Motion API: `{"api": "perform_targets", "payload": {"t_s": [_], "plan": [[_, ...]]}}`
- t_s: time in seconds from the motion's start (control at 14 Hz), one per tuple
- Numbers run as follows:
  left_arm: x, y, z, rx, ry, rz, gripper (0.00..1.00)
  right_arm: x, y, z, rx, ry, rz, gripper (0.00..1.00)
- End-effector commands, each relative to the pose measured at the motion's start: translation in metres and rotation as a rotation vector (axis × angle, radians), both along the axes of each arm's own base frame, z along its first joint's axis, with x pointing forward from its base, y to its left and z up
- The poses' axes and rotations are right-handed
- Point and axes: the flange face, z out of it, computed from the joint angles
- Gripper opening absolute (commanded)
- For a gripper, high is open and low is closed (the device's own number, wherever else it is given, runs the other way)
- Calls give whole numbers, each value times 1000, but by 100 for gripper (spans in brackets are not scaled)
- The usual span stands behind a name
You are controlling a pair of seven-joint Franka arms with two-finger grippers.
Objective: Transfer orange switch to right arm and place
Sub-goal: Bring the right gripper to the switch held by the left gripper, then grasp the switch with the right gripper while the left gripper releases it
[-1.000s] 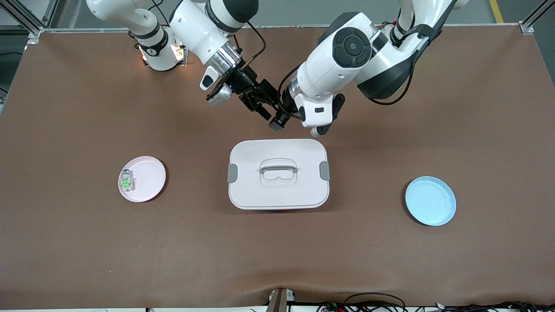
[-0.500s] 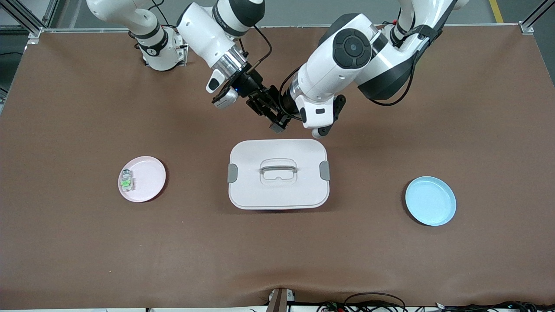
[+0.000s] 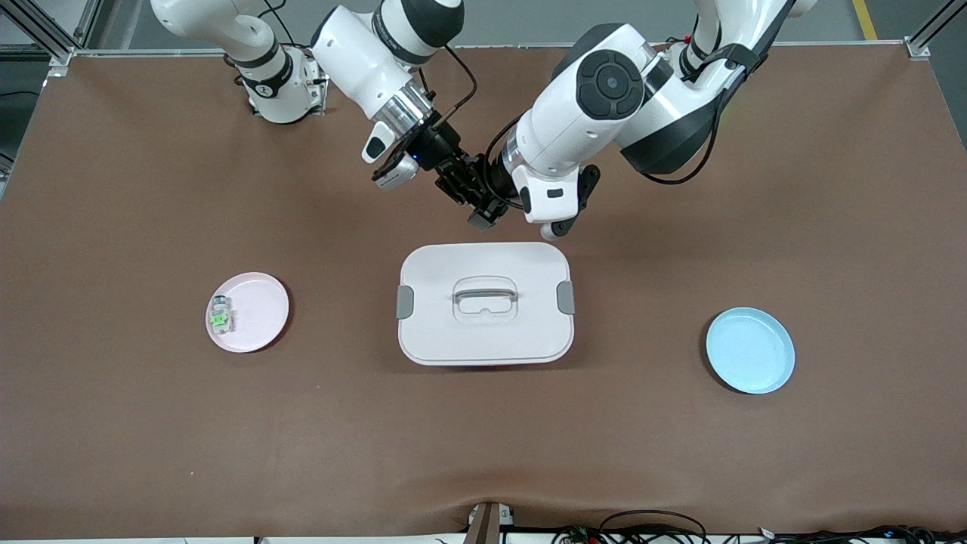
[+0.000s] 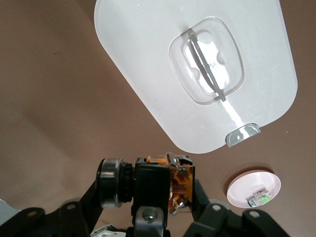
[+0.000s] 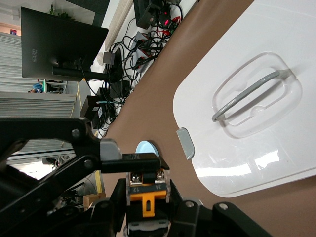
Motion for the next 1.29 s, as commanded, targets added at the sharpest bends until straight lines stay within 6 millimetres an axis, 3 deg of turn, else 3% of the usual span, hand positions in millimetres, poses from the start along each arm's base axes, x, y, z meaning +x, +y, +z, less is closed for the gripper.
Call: {"api": "perform_targets", "payload": {"t_s": [0.0,0.07,0.14,0.21,0.5,0.57,0.71,0.93,1.21], "plan": [[-3,-6,7,-12,2,8,0,1,8,-2,9,1,-2,0],[-2,-5,7,-12,2,10,28,1,8,-2,10,2,-3,0],[-3,-5,8,-11,-1,9,87,1,7,-3,8,3,-3,0],[-2,-3,11,-9,-8,8,100,1,7,-3,8,3,-3,0],[16,22,35,-20,-46,46,100,2,7,-6,2,3,0,0],[25,34,46,-18,-64,66,100,2,7,-6,4,4,0,0],[38,57,49,8,-73,64,100,2,8,-4,1,-4,8,0],[53,112,89,7,-183,-21,100,1,7,-5,-33,-39,41,0],[74,172,88,55,-211,-169,100,5,1,-13,-143,-151,149,0]]}}
